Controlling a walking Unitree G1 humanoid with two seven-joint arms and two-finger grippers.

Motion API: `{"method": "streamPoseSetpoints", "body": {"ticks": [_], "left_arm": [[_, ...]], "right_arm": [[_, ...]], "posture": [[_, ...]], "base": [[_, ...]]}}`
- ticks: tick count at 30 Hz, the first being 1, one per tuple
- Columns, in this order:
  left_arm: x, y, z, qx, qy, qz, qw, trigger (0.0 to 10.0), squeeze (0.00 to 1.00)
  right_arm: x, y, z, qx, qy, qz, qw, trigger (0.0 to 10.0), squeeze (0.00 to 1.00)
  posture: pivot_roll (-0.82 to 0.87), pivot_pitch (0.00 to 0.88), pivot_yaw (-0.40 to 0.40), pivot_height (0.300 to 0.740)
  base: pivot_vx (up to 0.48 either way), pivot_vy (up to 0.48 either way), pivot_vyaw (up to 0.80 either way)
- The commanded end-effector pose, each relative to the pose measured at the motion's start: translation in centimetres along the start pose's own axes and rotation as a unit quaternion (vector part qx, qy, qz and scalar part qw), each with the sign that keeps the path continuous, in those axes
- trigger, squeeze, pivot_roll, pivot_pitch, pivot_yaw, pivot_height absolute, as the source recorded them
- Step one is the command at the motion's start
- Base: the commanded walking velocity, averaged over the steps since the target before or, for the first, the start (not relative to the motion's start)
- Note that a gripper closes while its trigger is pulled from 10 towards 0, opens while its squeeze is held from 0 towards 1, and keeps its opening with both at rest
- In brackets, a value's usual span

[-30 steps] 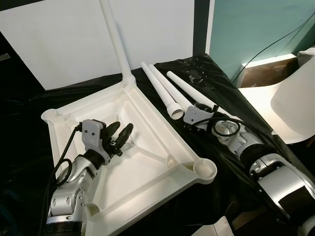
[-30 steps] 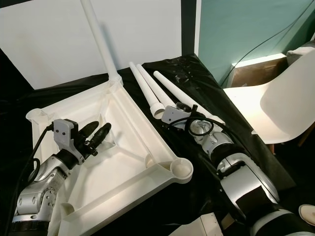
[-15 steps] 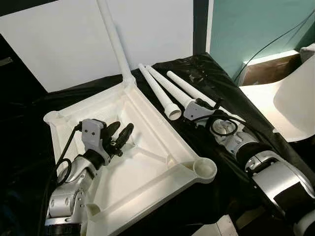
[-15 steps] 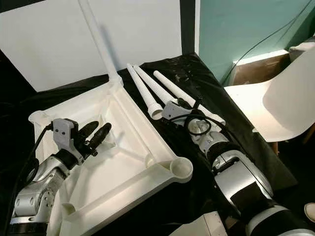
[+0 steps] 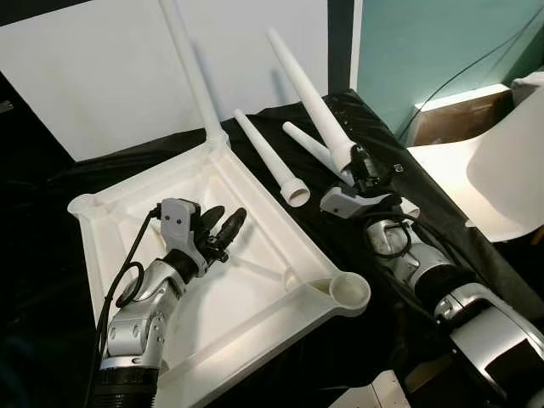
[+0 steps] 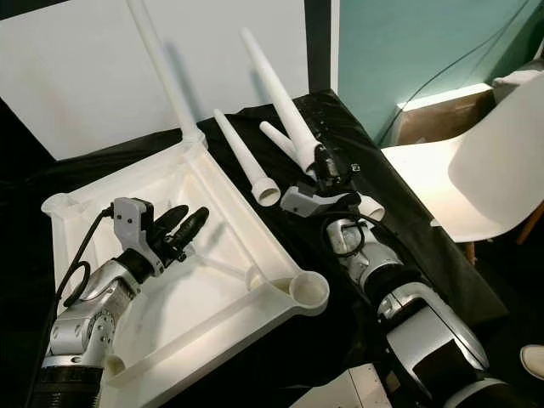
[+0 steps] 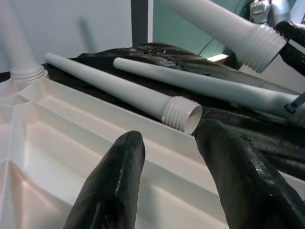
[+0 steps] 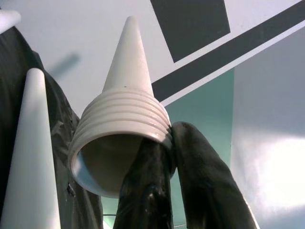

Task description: Building children table

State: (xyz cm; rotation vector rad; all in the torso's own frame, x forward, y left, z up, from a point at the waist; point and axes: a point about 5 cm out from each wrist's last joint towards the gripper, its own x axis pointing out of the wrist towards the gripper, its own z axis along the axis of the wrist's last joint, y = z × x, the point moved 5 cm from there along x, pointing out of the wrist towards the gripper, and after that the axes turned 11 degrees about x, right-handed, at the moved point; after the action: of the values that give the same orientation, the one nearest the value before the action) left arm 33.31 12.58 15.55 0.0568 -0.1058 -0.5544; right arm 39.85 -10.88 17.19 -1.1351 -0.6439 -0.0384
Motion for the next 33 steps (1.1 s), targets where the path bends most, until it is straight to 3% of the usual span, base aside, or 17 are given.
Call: {"method": "streamPoseSetpoints", "body": {"ticks": [1,4,6,7,9,10,11,12,15,17,18,19,20,21,22,26,33], "left_arm": [[0.5,-0.2,-0.7,-0.030,0.002,-0.011,0.999,10.0,0.00],[0.9,-0.3,-0.7,-0.043,0.000,-0.018,0.999,10.0,0.00],[1.3,-0.6,-0.5,-0.064,-0.008,-0.027,0.998,10.0,0.00],[1.8,-0.9,0.1,-0.093,-0.025,-0.039,0.995,10.0,0.00],[1.8,-0.9,0.1,-0.093,-0.025,-0.039,0.995,10.0,0.00],[2.7,-1.8,1.7,-0.153,-0.064,-0.076,0.983,10.0,0.14],[3.0,-2.1,2.6,-0.183,-0.086,-0.092,0.975,10.0,1.00],[3.3,-2.3,3.3,-0.207,-0.105,-0.103,0.967,10.0,1.00],[3.5,-2.4,3.8,-0.227,-0.119,-0.109,0.960,10.0,1.00],[4.1,-1.8,4.7,-0.276,-0.142,-0.103,0.945,10.0,1.00],[4.1,-1.8,4.7,-0.276,-0.142,-0.103,0.945,10.0,1.00],[4.5,-1.4,5.2,-0.309,-0.152,-0.098,0.934,10.0,1.00],[4.8,-1.0,5.5,-0.336,-0.160,-0.097,0.923,10.0,0.20],[4.8,-1.0,5.5,-0.336,-0.160,-0.097,0.923,10.0,0.20],[5.0,-0.8,5.9,-0.354,-0.167,-0.101,0.915,10.0,0.00],[5.7,-0.4,5.8,-0.362,-0.158,-0.094,0.914,10.0,0.00],[6.3,-0.2,4.1,-0.339,-0.115,-0.075,0.931,10.0,0.00]], "right_arm": [[-0.8,-0.1,3.0,0.005,-0.074,-0.019,0.997,0.0,0.00],[-1.2,-0.1,3.5,0.006,-0.090,-0.020,0.996,0.0,0.00],[-1.8,0.1,4.0,0.008,-0.107,-0.016,0.994,0.0,0.00],[-2.7,0.2,4.4,0.008,-0.123,-0.009,0.992,0.0,0.00],[-2.7,0.2,4.4,0.008,-0.123,-0.009,0.992,0.0,0.00],[-4.7,0.4,4.9,0.006,-0.153,0.001,0.988,0.0,0.00],[-5.6,0.4,5.1,0.005,-0.168,0.006,0.986,0.0,0.00],[-6.3,0.4,5.3,0.000,-0.180,0.007,0.984,0.0,0.00],[-6.8,0.3,5.4,-0.005,-0.188,0.008,0.982,0.0,0.00],[-7.6,0.0,5.5,-0.021,-0.204,0.006,0.979,0.0,0.00],[-7.6,0.0,5.5,-0.021,-0.204,0.006,0.979,0.0,0.00],[-7.9,-0.1,5.5,-0.029,-0.211,0.008,0.977,0.0,0.00],[-8.3,-0.1,5.5,-0.036,-0.217,0.012,0.975,0.0,0.00],[-8.3,-0.1,5.5,-0.036,-0.217,0.012,0.975,0.0,0.00],[-8.7,-0.3,5.5,-0.044,-0.227,0.014,0.973,0.0,0.00],[-8.9,-0.8,5.5,-0.055,-0.239,0.013,0.969,0.0,0.00],[-8.9,-1.6,5.4,-0.064,-0.235,0.003,0.970,0.0,0.00]], "posture": [[-0.06,0.000,0.146,0.740],[-0.06,0.000,0.146,0.740],[-0.07,0.000,0.144,0.740],[-0.08,0.000,0.142,0.740],[-0.08,0.000,0.142,0.740],[-0.10,0.000,0.141,0.740],[-0.11,0.000,0.143,0.740],[-0.11,0.000,0.144,0.740],[-0.11,0.000,0.145,0.740],[-0.12,0.000,0.147,0.740],[-0.12,0.000,0.147,0.740],[-0.13,0.000,0.149,0.740],[-0.13,0.000,0.149,0.740],[-0.13,0.000,0.149,0.740],[-0.13,0.000,0.151,0.740],[-0.14,0.000,0.154,0.740],[-0.14,0.000,0.159,0.740]], "base": [[0.000,0.000,0.00],[0.000,0.000,0.00],[0.000,0.000,0.00],[0.000,0.000,0.00],[0.000,0.000,0.00],[0.000,0.000,0.00],[0.000,0.000,0.00],[0.000,0.000,0.00],[0.000,0.000,0.00],[0.000,0.000,0.00],[0.000,0.000,0.00],[0.000,0.000,0.00],[0.000,0.000,0.00],[0.000,0.000,0.00],[0.000,0.000,0.00],[0.000,0.000,0.00],[0.000,0.000,0.00]]}}
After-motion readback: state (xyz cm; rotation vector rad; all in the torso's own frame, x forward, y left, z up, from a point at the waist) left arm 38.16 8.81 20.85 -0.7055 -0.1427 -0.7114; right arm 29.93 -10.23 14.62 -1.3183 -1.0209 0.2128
